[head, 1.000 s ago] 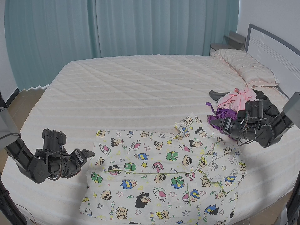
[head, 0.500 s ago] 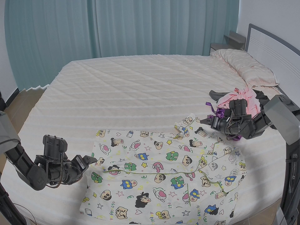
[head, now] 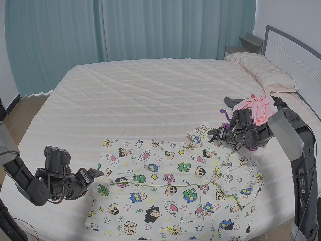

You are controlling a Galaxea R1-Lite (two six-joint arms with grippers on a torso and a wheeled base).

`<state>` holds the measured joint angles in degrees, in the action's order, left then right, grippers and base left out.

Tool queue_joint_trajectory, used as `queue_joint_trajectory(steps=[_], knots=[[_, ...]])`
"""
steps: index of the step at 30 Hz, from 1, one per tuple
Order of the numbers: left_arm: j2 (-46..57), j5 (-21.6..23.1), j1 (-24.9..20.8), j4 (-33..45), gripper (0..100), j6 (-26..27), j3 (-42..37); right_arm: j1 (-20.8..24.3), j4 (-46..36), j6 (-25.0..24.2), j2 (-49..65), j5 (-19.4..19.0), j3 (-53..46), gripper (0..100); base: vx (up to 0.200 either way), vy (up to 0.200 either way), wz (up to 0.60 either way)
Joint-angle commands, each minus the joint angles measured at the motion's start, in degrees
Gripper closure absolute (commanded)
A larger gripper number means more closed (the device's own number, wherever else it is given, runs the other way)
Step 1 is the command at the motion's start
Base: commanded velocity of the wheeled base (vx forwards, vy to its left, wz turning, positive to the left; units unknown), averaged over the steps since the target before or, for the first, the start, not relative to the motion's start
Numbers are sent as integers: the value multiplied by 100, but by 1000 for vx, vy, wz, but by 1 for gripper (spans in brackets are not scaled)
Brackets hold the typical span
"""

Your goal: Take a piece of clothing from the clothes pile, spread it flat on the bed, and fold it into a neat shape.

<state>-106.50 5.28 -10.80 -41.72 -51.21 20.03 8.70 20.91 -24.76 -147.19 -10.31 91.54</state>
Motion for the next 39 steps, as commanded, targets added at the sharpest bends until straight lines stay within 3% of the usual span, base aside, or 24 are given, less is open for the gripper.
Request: queue_joint_trajectory(steps=[1, 9, 17, 23, 26, 35, 36, 39], knots=[[-20, -1, -1, -3, 0, -3, 1, -18, -16, -29, -170, -23, 110, 100, 0, 0, 0], [-38, -1, -1, -12, 0, -3, 1, -79, 54, -477, 32, -111, 83, 100, 0, 0, 0], [-47, -1, 8, -12, 0, -3, 1, -334, 71, -512, 76, -111, 101, 100, 0, 0, 0], [-47, -9, 17, -12, 0, -3, 1, -449, 379, -548, 41, -50, 83, 100, 0, 0, 0], [-38, -9, 17, -12, 0, -3, 10, -457, 652, -811, 6, 82, 83, 100, 0, 0, 0], [-38, -9, 34, -12, 0, 6, 19, -422, 731, -890, -91, 205, 206, 100, 0, 0, 0], [-38, -9, 43, -12, 0, 6, 19, -431, 731, -899, -99, 249, 242, 0, 0, 0, 0], [-38, -9, 43, -12, 0, -3, 19, -457, 739, -987, -73, 337, 268, 0, 0, 0, 0]])
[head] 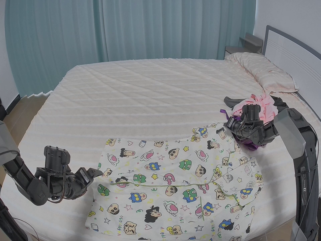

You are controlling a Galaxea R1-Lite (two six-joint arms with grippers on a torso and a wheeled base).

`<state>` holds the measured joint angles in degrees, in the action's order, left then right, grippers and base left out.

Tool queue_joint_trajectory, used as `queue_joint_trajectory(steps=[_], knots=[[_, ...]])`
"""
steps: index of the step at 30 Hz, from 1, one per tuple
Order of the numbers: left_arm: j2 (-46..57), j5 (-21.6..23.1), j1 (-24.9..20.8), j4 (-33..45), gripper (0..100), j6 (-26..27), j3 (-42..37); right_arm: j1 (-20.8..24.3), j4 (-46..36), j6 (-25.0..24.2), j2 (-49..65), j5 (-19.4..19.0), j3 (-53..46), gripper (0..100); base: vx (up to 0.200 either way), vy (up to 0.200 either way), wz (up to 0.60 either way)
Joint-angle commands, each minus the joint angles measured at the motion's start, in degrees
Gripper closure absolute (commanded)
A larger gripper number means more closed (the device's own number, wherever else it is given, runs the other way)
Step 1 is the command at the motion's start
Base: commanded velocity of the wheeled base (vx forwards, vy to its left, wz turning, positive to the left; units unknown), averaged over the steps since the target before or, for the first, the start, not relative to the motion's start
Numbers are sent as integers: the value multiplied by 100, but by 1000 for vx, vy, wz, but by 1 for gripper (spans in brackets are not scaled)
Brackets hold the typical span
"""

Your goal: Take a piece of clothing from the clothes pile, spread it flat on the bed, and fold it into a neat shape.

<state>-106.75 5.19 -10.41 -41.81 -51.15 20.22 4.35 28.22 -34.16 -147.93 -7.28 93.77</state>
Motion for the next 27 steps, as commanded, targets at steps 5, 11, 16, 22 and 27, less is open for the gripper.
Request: queue_joint_trajectory(steps=[5, 11, 16, 22, 27], knots=[[-3, -1, 4, -2, 0, 0, -1, -40, 43, -320, 291, -11, -61, 0, 0, 0, 0], [-12, -1, 101, -266, 0, 9, 8, -22, 52, -267, 713, -54, -658, 0, 0, 0, 0], [-188, -53, 303, -371, 0, 26, 579, 48, 61, -56, 1038, -151, -1282, 0, 0, 0, 0], [-891, -53, 435, 288, 0, 105, 1950, 92, 69, 111, 1443, -195, -2082, 0, 0, 0, 0], [-1445, 26, 470, 833, 0, 747, 2847, 66, 509, 146, 1645, -327, -2715, 0, 0, 0, 0]])
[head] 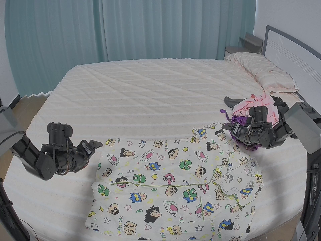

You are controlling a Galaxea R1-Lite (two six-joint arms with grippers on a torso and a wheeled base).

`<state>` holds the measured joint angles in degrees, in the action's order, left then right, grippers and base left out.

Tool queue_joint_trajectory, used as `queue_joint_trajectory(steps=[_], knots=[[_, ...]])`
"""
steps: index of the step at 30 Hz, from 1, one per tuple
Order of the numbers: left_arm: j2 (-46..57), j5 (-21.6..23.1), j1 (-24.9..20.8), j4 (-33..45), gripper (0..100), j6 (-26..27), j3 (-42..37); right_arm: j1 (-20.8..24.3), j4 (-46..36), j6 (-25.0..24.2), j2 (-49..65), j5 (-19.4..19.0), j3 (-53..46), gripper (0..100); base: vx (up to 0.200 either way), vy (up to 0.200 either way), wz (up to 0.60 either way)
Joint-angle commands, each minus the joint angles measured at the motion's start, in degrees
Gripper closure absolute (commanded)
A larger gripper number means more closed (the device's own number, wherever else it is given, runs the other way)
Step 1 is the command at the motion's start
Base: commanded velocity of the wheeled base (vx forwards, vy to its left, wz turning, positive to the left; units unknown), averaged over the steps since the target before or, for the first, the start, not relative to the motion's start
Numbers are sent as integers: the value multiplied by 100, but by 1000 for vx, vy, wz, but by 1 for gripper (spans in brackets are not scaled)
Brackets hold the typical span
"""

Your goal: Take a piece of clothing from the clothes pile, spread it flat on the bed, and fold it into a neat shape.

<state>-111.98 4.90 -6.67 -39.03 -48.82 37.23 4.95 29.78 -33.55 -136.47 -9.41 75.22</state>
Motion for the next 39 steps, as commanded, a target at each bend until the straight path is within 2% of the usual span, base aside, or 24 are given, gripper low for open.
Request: queue_joint_trajectory(steps=[1, 8, 13, 15, 21, 28, 29, 39], knots=[[-1010, 64, 96, 572, 0, 576, 1252, 6, 423, 103, 508, -114, -921, 0, 0, 0, 0], [-1933, 81, 96, 977, 0, 1068, 2394, -29, 669, 296, 587, -131, -1404, 0, 0, 0, 0], [-2328, 81, 104, 968, 0, 1129, 2834, 15, 669, 296, 657, -122, -1466, 0, 0, 0, 0], [-2337, 90, 104, 968, 0, 1129, 2860, 24, 669, 296, 666, -122, -1466, 0, 0, 0, 0], [-2425, 529, 157, 950, 0, 1121, 3080, 68, 669, 296, 789, -114, -1554, 0, 0, 0, 0], [-2653, 573, 192, 985, 0, 1129, 3466, 50, 669, 287, 763, -105, -1624, 0, 0, 0, 0], [-2653, 582, 192, 985, 100, 1129, 3475, 41, 669, 287, 763, -105, -1633, 0, 0, 0, 0], [-2680, 582, 342, 994, 100, 1112, 3651, 6, 669, 252, 710, -105, -1642, 0, 0, 0, 0]])
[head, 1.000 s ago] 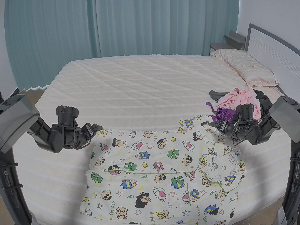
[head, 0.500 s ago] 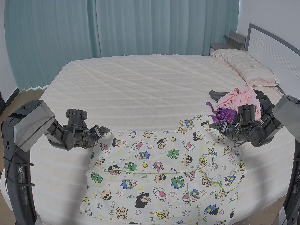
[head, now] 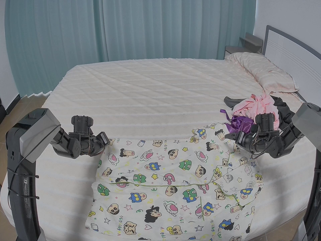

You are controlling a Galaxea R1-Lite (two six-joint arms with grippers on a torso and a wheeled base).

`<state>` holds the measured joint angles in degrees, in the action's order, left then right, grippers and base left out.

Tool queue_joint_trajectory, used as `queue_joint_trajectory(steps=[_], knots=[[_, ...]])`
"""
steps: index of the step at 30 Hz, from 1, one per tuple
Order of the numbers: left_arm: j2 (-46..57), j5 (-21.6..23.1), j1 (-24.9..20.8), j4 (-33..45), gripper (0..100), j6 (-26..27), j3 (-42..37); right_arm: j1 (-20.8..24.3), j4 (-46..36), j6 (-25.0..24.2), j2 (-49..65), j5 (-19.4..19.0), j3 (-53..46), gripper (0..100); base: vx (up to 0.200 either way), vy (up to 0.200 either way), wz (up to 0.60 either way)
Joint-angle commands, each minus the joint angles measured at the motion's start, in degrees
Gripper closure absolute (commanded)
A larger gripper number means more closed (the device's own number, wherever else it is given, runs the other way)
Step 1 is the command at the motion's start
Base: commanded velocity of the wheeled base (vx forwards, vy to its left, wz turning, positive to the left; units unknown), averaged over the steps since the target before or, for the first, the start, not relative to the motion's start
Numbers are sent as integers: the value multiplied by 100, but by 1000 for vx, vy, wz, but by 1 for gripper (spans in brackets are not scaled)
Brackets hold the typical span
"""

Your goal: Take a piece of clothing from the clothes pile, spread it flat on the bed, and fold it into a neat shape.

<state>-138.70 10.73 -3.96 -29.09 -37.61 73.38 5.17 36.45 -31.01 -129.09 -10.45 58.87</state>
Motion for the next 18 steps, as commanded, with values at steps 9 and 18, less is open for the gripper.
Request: queue_joint_trajectory(steps=[9, 18], knots=[[36, -44, 458, -27, 100, -18, 151, -25, 11, -1, -82, 8, 28, 0, 0, 0, 0], [10, -44, 590, -18, 100, -10, 212, -7, 143, -1, -257, 16, 90, 0, 0, 0, 0]])
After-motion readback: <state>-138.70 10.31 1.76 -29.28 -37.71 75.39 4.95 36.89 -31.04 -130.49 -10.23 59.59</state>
